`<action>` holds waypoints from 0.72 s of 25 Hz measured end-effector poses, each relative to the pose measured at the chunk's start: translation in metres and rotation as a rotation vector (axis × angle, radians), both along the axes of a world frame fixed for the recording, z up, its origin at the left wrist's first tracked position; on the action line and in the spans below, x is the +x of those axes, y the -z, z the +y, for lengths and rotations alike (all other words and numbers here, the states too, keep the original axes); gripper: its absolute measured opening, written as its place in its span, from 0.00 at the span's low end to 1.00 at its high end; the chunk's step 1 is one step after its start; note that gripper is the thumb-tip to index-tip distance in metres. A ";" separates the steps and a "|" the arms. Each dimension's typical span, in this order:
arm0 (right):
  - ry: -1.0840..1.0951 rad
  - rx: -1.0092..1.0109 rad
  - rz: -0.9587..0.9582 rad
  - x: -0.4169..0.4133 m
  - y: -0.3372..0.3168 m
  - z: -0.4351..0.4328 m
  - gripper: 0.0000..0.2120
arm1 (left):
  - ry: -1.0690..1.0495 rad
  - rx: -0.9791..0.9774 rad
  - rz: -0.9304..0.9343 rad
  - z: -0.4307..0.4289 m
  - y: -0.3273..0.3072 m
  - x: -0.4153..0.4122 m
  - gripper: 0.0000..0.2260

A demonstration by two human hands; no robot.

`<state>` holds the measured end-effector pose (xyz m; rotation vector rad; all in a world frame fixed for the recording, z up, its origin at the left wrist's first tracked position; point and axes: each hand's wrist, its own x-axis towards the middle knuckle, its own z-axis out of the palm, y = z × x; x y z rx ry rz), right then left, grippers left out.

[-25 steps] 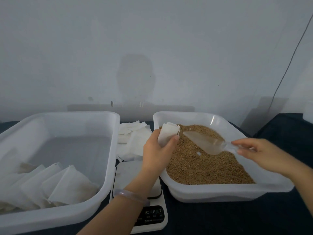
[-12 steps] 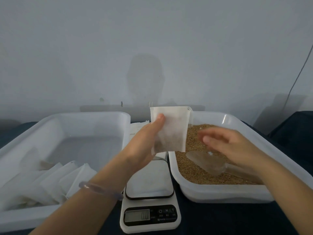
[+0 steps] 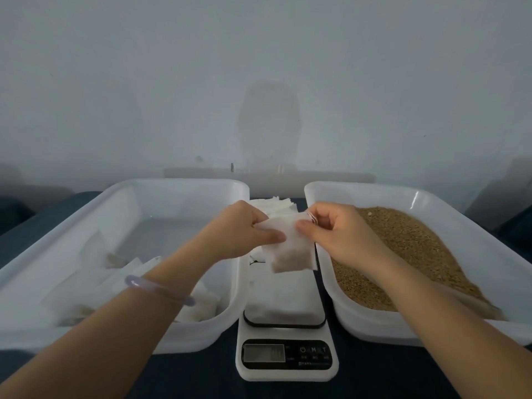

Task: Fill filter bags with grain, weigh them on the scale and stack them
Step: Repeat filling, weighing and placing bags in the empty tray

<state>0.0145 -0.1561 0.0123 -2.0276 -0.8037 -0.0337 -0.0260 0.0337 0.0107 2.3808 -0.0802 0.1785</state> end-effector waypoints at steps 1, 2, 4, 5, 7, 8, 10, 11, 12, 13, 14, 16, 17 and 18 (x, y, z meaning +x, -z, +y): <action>-0.009 -0.136 -0.036 0.003 0.005 0.000 0.07 | 0.009 0.037 0.020 -0.001 0.003 0.001 0.15; -0.027 -0.270 -0.055 0.006 0.010 0.001 0.06 | 0.034 0.069 0.033 -0.005 0.008 0.002 0.14; -0.035 -0.438 -0.071 0.009 0.016 0.002 0.04 | 0.048 0.148 0.060 -0.009 0.018 0.002 0.16; -0.023 -0.474 -0.080 0.011 0.018 0.003 0.05 | 0.046 0.196 0.066 -0.010 0.021 0.003 0.15; -0.025 -0.507 -0.103 0.011 0.023 0.006 0.10 | 0.058 0.301 0.065 -0.009 0.026 0.004 0.14; -0.037 -0.510 -0.110 0.010 0.024 0.008 0.12 | 0.062 0.375 0.073 -0.010 0.026 0.004 0.14; -0.062 -0.543 -0.121 0.008 0.023 0.011 0.12 | 0.054 0.476 0.086 -0.013 0.026 0.003 0.17; -0.072 -0.588 -0.140 0.008 0.021 0.012 0.12 | 0.042 0.486 0.077 -0.014 0.026 0.004 0.17; -0.077 -0.646 -0.167 0.007 0.021 0.014 0.13 | 0.029 0.483 0.067 -0.015 0.026 0.005 0.16; -0.080 -0.699 -0.195 0.007 0.020 0.015 0.14 | 0.014 0.484 0.062 -0.016 0.026 0.006 0.15; -0.074 -0.741 -0.221 0.008 0.020 0.017 0.14 | 0.010 0.494 0.058 -0.016 0.028 0.006 0.13; -0.058 -0.795 -0.277 0.009 0.023 0.022 0.11 | 0.028 0.537 0.081 -0.017 0.028 0.007 0.07; -0.052 -0.823 -0.305 0.008 0.025 0.025 0.08 | 0.042 0.561 0.102 -0.019 0.028 0.008 0.03; -0.047 -0.853 -0.322 0.009 0.026 0.027 0.05 | 0.056 0.586 0.113 -0.019 0.028 0.009 0.03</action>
